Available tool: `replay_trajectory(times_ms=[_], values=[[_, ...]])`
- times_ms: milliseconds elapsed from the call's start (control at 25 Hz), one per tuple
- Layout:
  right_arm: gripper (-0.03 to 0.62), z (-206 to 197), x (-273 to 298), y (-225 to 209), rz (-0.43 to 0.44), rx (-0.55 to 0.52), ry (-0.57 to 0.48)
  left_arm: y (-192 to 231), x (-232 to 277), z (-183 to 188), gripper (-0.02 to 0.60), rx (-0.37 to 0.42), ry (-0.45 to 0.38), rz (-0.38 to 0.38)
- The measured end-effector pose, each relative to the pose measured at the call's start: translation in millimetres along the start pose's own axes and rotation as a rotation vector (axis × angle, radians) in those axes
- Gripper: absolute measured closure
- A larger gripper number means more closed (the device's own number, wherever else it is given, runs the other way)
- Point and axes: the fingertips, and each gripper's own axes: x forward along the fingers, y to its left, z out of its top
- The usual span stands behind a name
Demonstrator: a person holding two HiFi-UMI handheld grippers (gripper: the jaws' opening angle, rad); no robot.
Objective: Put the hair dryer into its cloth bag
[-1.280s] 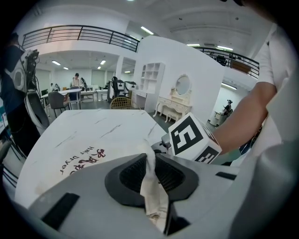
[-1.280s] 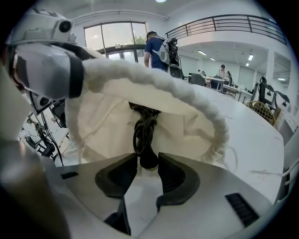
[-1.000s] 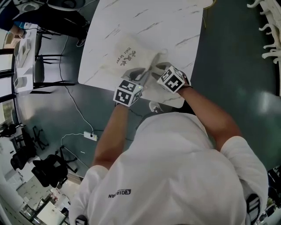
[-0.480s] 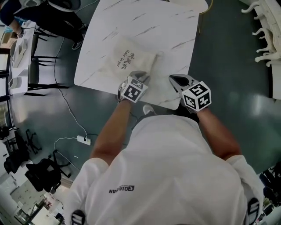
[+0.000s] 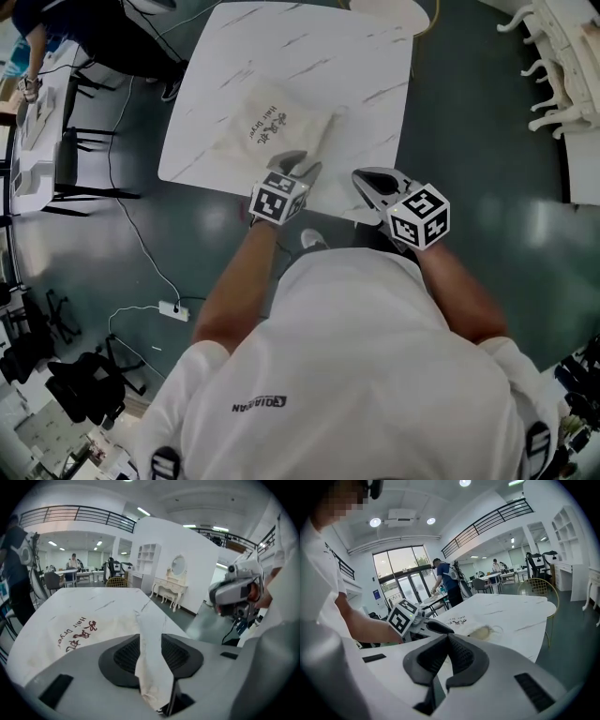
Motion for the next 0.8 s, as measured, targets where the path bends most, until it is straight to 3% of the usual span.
replay_trajectory(times_ms=[40, 200, 440, 640, 800], values=[[0.574, 0, -1, 6, -0.001, 0.001, -0.008, -3, -11, 3, 0.444, -0.032, -0.034, -0.014], [0.574, 0, -4, 24, 0.005, 0.002, -0.043, -20, -49, 12, 0.490, -0.122, -0.146, -0.058], [0.574, 9, -9, 51, 0.074, -0.049, -0.039, -54, -102, 16, 0.545, -0.187, -0.256, -0.044], [0.574, 11, -26, 58, 0.123, -0.023, -0.030, -94, -115, -3, 0.554, -0.318, -0.246, -0.021], [0.574, 2, -59, 64, 0.191, -0.088, 0.005, -135, -107, -9, 0.553, -0.390, -0.267, 0.026]])
